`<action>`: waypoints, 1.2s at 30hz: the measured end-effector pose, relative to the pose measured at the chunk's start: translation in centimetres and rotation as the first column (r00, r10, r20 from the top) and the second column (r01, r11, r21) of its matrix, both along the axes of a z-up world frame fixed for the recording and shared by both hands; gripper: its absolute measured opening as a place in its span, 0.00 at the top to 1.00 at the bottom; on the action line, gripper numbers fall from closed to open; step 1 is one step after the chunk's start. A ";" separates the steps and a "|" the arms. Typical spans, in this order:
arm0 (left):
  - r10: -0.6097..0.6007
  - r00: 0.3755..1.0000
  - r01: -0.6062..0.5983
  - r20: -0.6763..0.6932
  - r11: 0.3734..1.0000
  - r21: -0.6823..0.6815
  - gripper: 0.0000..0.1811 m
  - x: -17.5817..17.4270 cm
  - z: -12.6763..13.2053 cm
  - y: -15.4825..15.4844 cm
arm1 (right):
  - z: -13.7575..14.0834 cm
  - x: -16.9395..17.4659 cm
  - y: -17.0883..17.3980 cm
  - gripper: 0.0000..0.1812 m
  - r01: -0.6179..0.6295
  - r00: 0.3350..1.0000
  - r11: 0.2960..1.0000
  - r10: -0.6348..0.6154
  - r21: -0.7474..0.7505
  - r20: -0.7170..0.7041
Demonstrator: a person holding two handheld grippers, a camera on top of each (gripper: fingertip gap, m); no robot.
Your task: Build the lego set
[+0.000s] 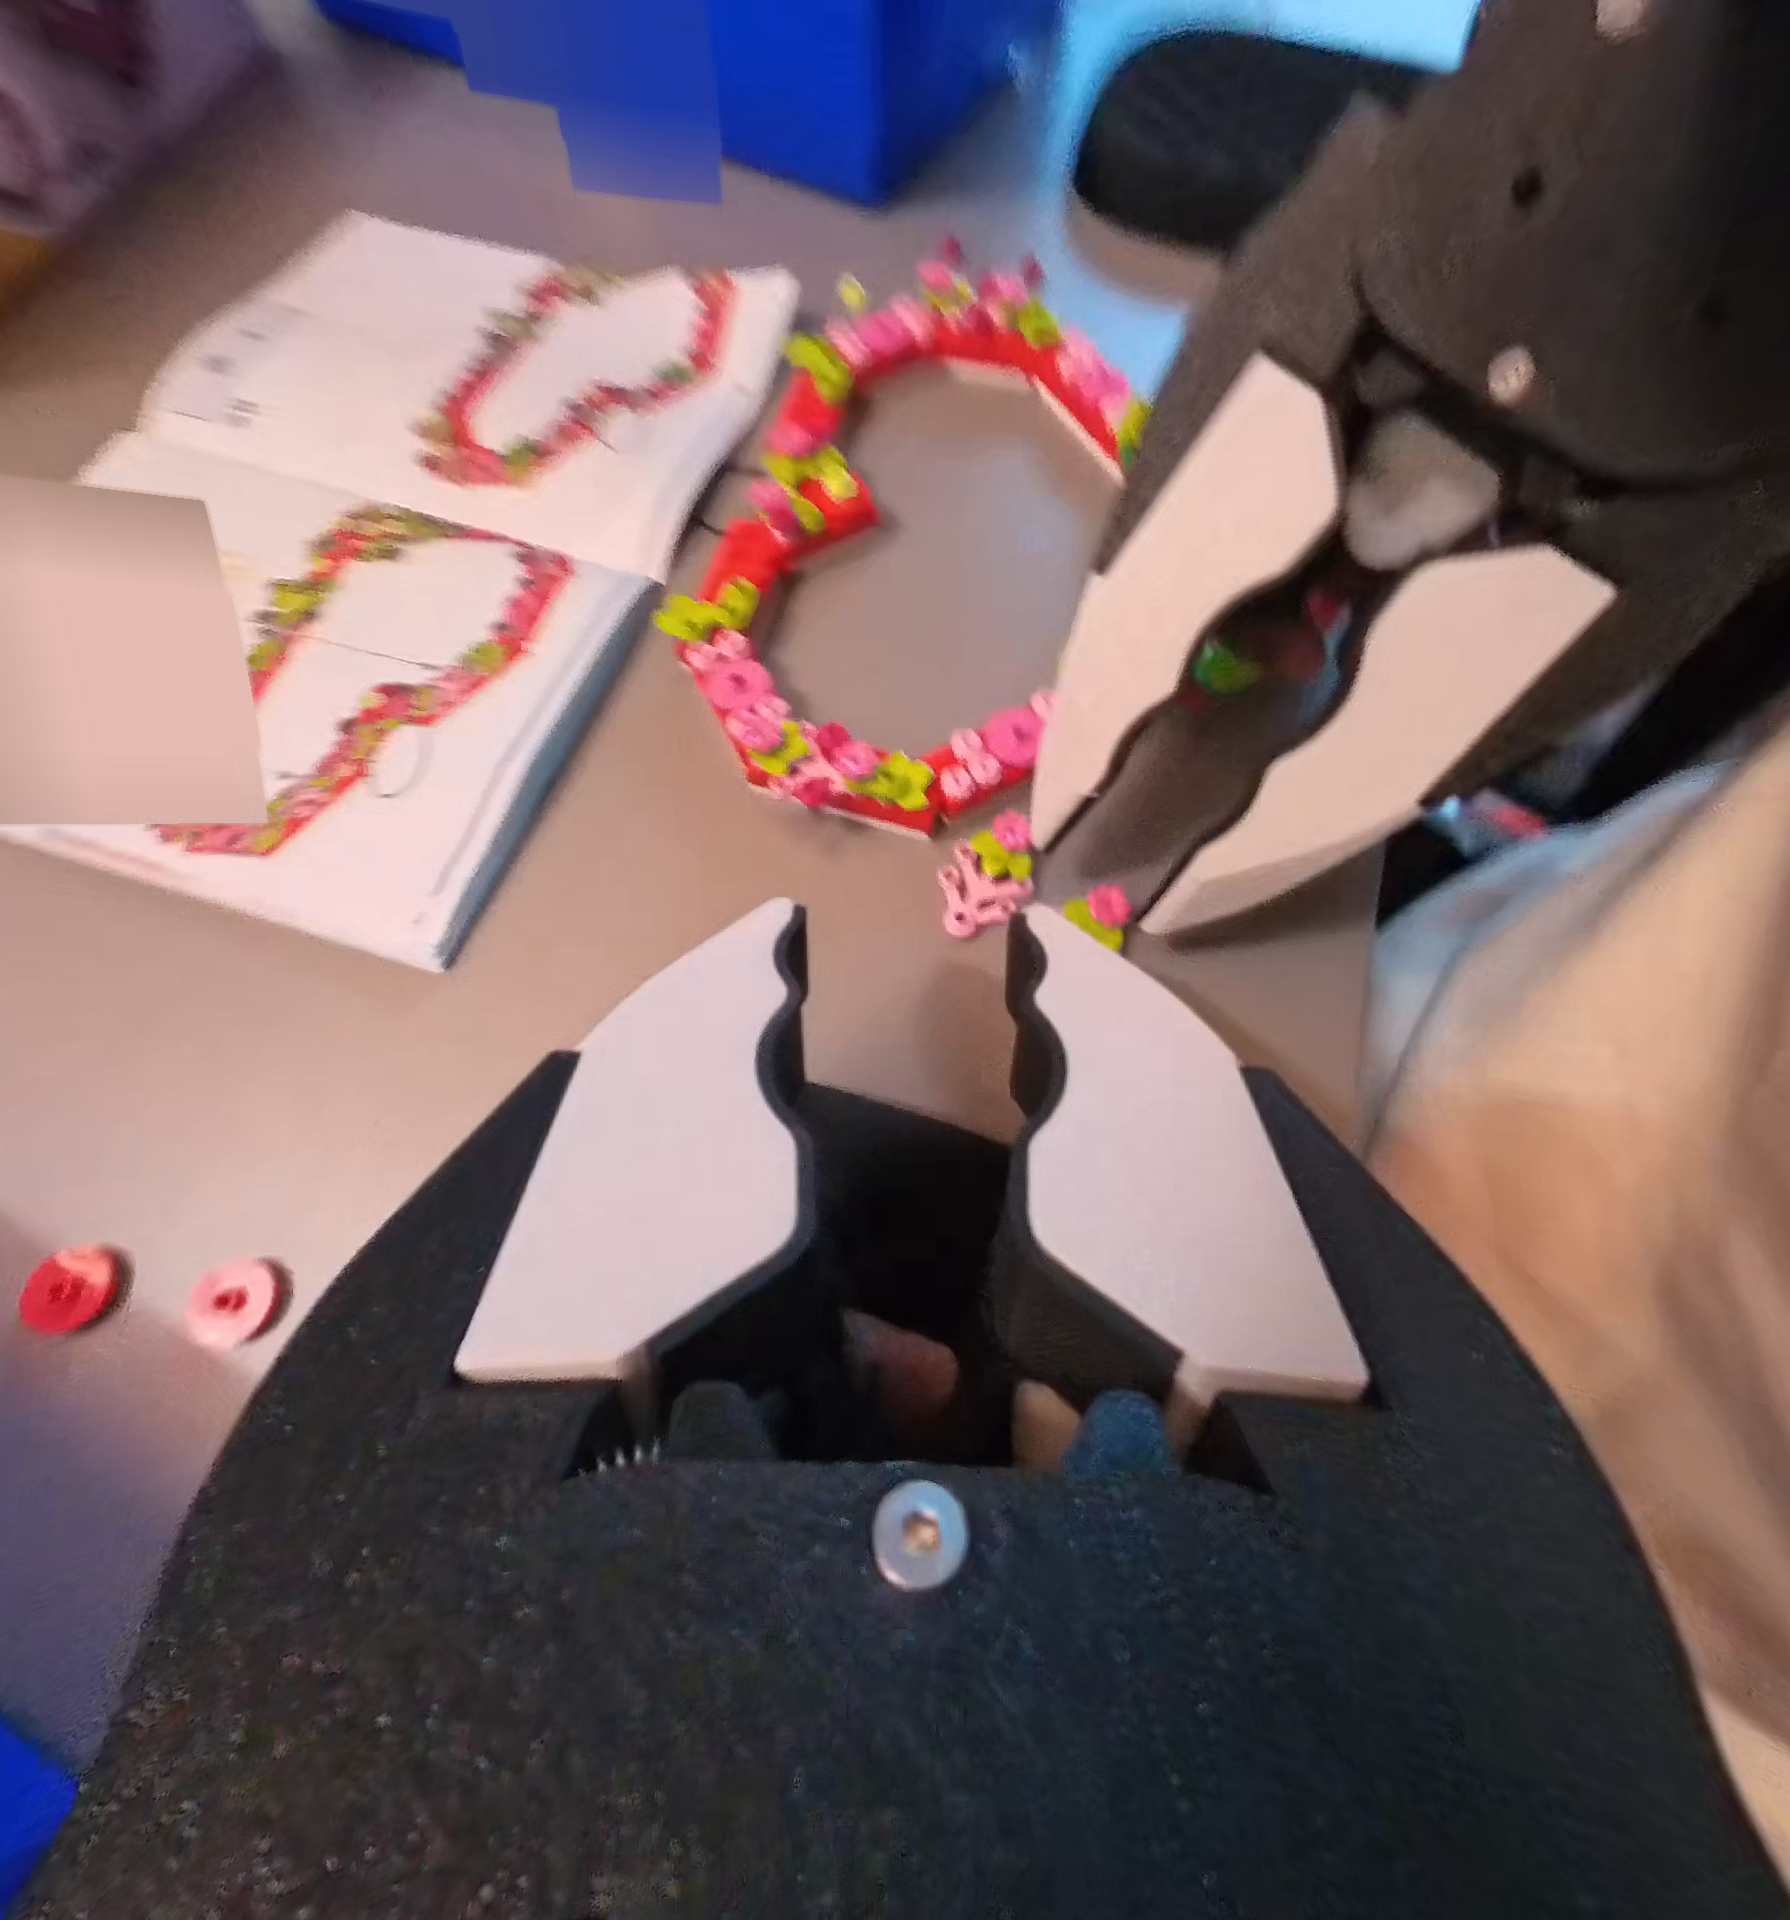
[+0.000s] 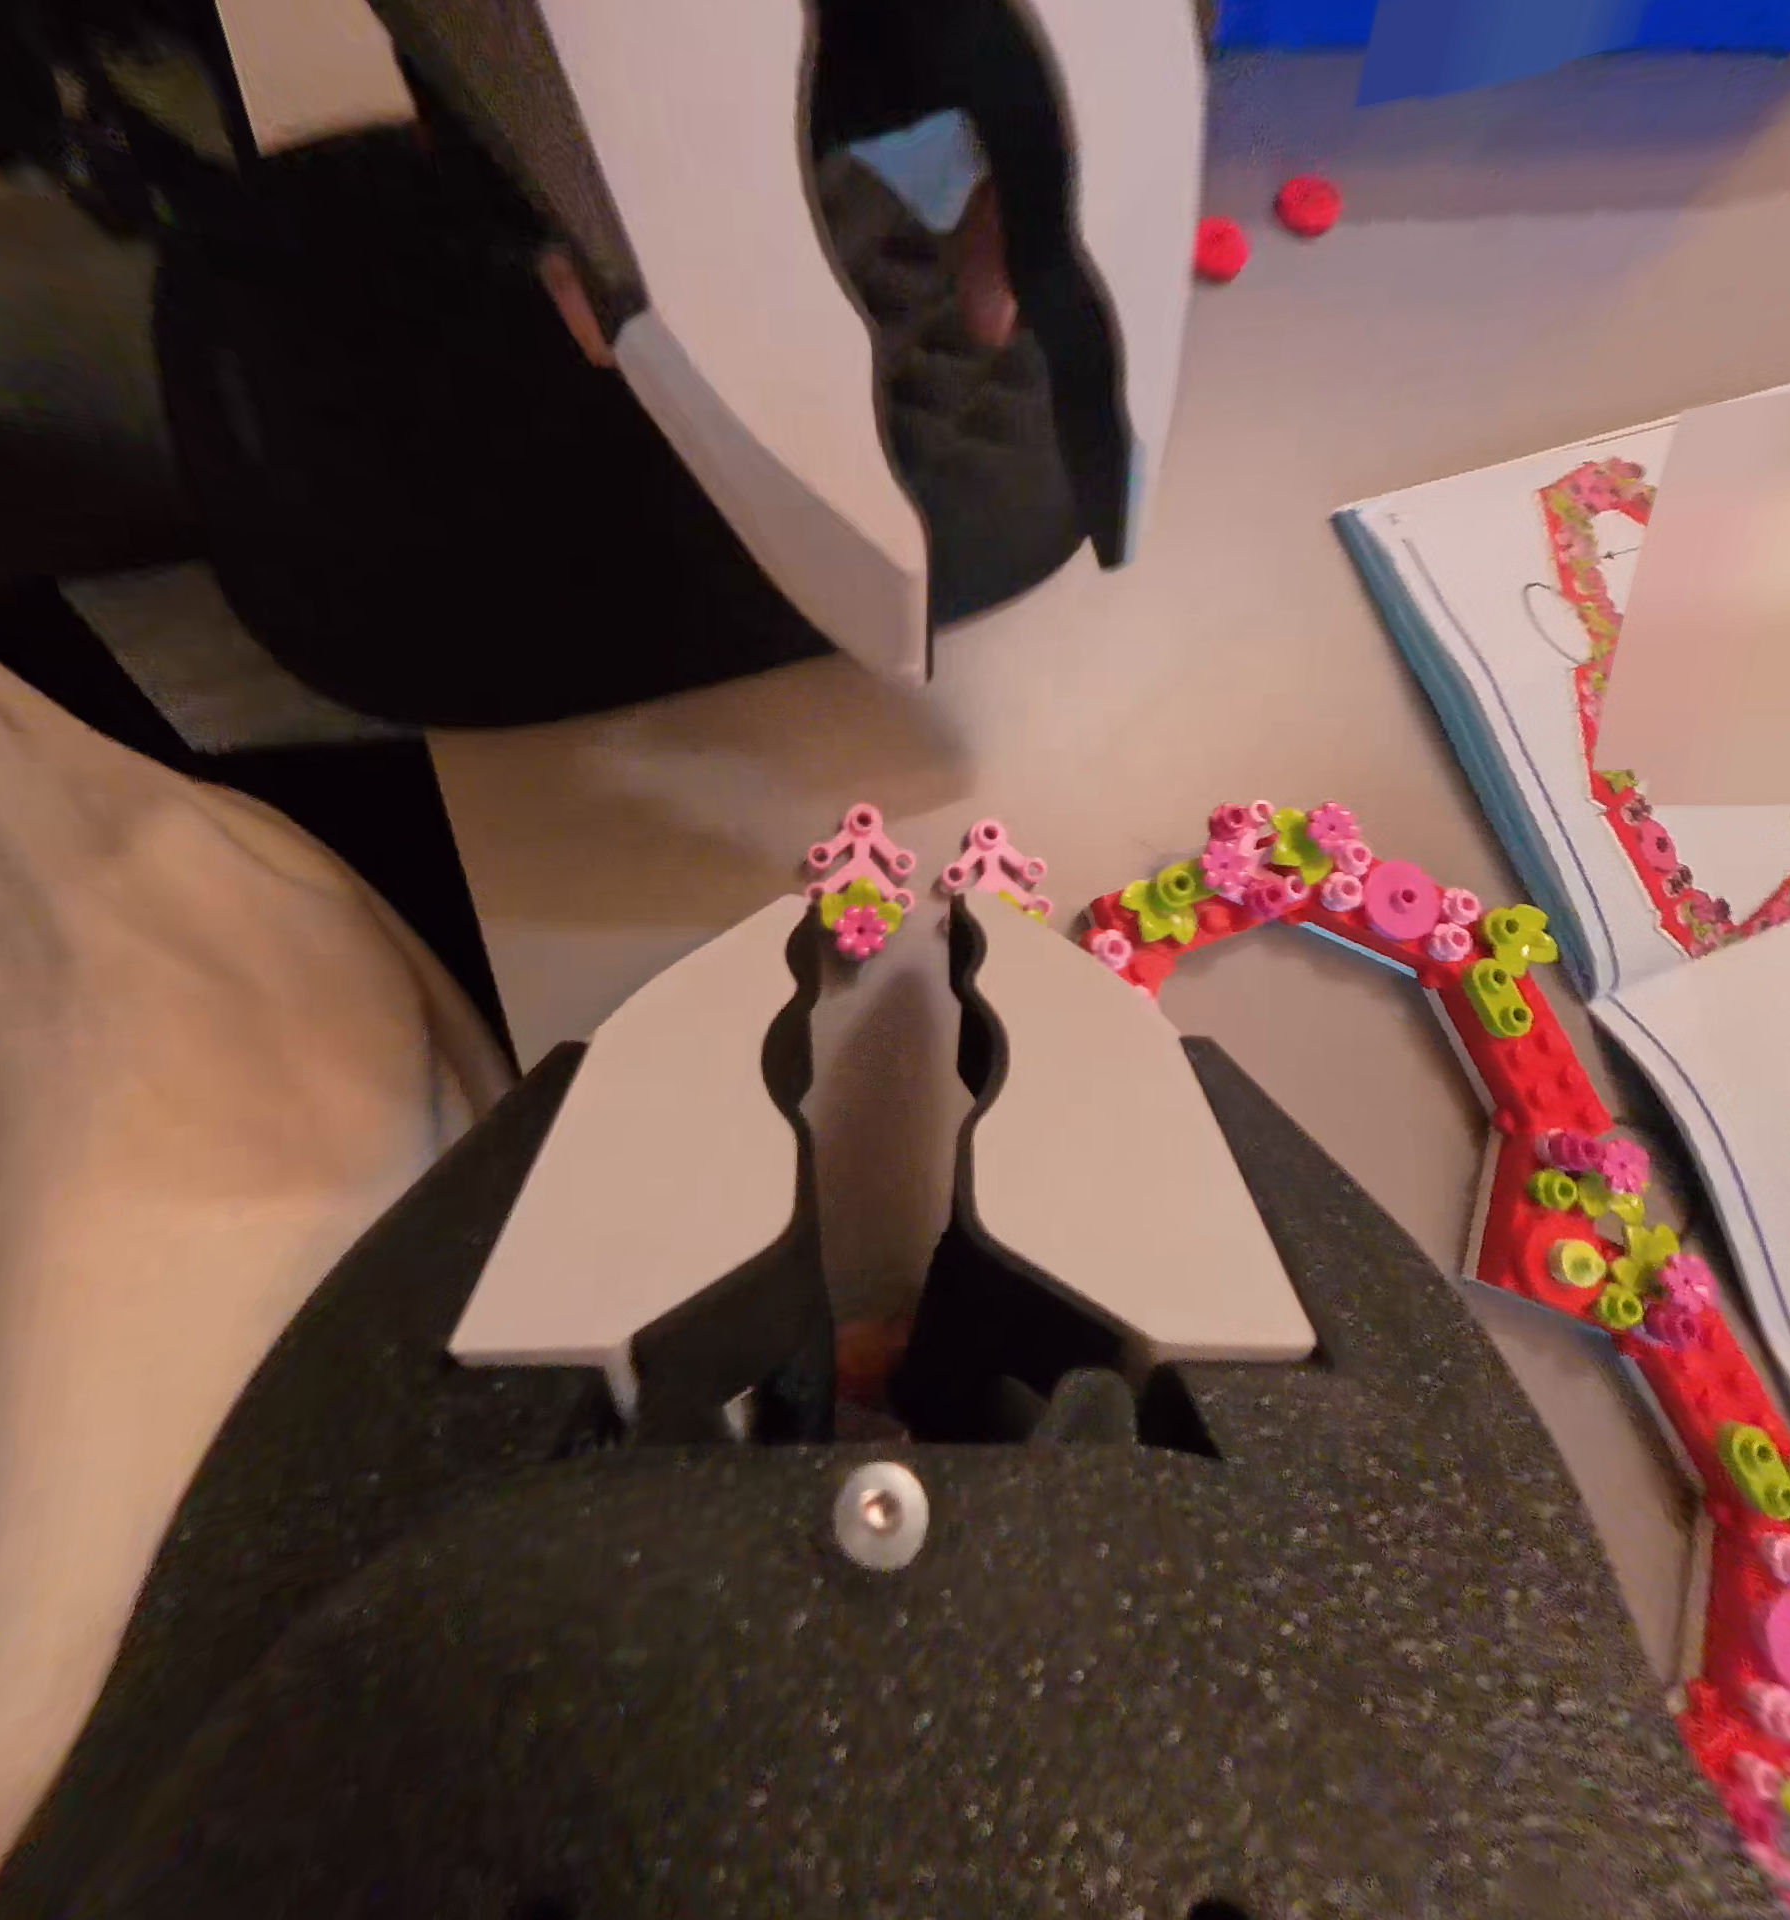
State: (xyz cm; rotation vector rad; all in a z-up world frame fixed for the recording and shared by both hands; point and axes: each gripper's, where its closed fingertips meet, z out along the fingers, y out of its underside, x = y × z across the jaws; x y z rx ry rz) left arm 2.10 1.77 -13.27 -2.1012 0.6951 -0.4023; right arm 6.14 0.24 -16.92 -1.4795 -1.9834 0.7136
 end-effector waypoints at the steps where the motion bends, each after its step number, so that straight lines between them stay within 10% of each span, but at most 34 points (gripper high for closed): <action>1: 0.069 0.997 -0.071 0.046 0.997 0.031 0.80 -0.6 0.8 0.4 | 0.6 0.0 0.2 0.86 0.021 0.999 0.999 -0.022 -0.035 -0.038; 5: 0.370 0.926 -0.377 0.074 0.911 0.166 0.82 -4.3 3.2 2.6 | 3.2 -0.4 2.5 0.70 0.147 0.961 0.965 -0.191 -0.216 -0.198; 8: 0.593 0.790 -0.608 0.153 0.728 0.317 0.83 -7.7 6.3 4.4 | 5.9 -0.8 6.0 0.63 0.273 0.874 0.910 -0.370 -0.311 -0.315; 16: 0.784 0.547 -0.780 0.292 0.351 0.518 0.36 -11.5 11.9 3.8 | 14.2 4.8 17.3 0.41 0.682 0.393 0.689 -0.628 -0.245 -0.672; 19: 0.843 0.497 -0.813 0.205 0.370 0.450 0.24 -10.3 10.6 2.7 | 13.3 7.1 18.7 0.21 0.796 0.376 0.582 -0.691 -0.167 -0.618; 24: 0.850 0.484 -0.844 0.209 0.389 0.370 0.19 -6.1 8.6 -0.3 | 9.9 10.8 16.2 0.19 0.871 0.377 0.471 -0.824 -0.142 -0.423; 36: 0.811 0.560 -0.806 0.166 0.487 0.337 0.24 5.0 5.3 -7.3 | 6.4 17.4 5.5 0.19 0.873 0.418 0.474 -0.848 -0.116 -0.325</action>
